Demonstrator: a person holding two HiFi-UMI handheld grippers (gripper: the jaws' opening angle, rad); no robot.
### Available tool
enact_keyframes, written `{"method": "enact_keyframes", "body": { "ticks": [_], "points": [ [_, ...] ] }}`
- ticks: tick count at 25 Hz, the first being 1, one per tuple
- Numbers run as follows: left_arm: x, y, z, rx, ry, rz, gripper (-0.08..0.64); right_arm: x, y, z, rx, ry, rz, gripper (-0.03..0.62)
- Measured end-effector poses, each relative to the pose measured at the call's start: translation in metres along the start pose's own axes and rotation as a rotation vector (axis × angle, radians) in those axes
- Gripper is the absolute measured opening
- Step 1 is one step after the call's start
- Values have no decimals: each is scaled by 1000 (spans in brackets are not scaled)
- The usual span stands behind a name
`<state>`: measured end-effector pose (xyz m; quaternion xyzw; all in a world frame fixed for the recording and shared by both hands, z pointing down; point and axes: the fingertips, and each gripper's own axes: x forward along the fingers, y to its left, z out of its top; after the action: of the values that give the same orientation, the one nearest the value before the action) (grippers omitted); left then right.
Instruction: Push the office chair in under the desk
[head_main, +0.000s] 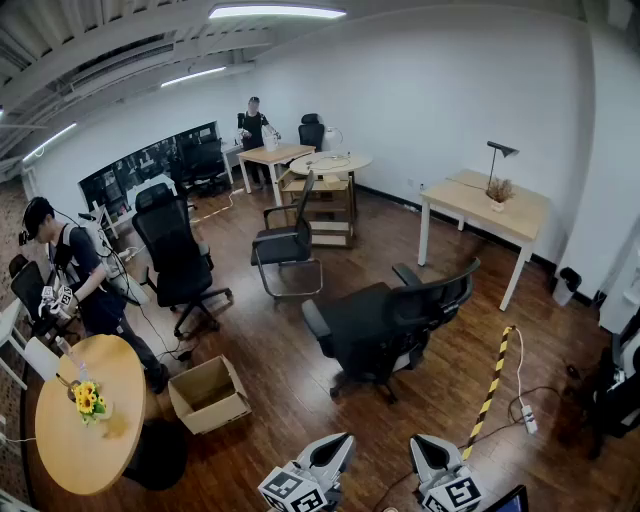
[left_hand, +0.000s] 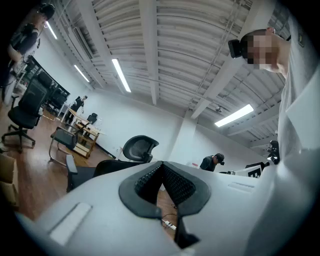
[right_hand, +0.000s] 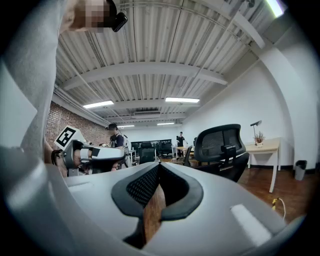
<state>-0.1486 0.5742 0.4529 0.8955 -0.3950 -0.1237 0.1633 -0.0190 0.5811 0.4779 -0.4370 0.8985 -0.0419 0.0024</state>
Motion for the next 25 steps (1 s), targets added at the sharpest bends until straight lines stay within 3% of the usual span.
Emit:
{"method": "enact_keyframes", "body": {
  "ticks": [18, 25],
  "points": [
    [35, -11, -12, 1, 10, 17, 5, -6, -36, 8, -11, 1, 23, 6],
    [54, -18, -16, 4, -23, 67, 5, -8, -62, 8, -16, 0, 58, 6]
  ]
}}
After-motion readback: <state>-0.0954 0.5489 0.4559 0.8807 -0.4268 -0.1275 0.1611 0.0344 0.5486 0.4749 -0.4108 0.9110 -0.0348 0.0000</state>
